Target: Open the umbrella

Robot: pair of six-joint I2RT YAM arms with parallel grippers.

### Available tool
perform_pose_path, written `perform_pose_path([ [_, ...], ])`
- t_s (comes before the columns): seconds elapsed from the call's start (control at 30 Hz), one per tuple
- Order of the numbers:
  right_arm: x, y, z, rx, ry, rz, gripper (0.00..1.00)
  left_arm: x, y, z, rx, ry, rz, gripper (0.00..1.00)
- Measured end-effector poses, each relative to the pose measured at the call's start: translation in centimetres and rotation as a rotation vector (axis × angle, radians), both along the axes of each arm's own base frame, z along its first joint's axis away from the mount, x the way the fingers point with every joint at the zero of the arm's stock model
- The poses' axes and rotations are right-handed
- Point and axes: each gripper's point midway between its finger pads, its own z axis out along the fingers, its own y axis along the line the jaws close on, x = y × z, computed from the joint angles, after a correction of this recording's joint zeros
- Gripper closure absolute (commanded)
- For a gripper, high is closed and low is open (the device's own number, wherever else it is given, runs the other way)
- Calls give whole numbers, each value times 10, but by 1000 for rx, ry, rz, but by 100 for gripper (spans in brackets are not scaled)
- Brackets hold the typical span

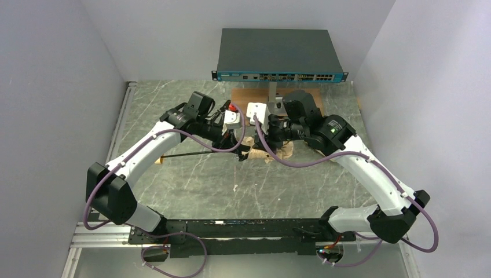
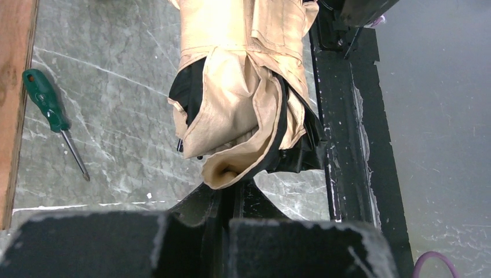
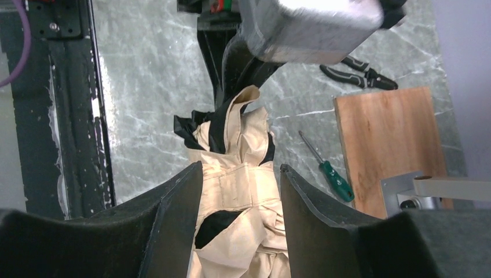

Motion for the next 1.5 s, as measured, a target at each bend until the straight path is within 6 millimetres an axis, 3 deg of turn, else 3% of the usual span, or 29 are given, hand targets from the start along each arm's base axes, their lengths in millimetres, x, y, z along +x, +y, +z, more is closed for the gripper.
perform_pose_path([
  [0.2,-4,-6,-32,-75,24,30,53,0,1,0,2,12,7,100],
  [0.4,-7,-12,-43,-111,-12,71,100,-2,2,0,8,48,24,100],
  [0.67,-13,-14,-30,-99,-97,115,100,-1,-1,8,-27,146,63,100],
  [0.93,-27,-11,-19,-121,-228,206,100,24,3,20,-121,335,162,100],
  [1.1,-38,-17,-29,-156,-247,245,99,29,4,27,-145,359,174,100],
  [1.17,-48,-24,-41,-182,-206,253,87,35,8,24,-136,348,205,100],
  [1.3,-57,-30,-44,-178,-134,204,76,50,19,16,-114,295,257,100],
  [1.37,-56,-28,-35,-151,-114,167,66,52,23,11,-97,268,262,100],
  [1.5,-43,-15,6,-60,-143,104,50,44,22,1,-57,216,219,100],
])
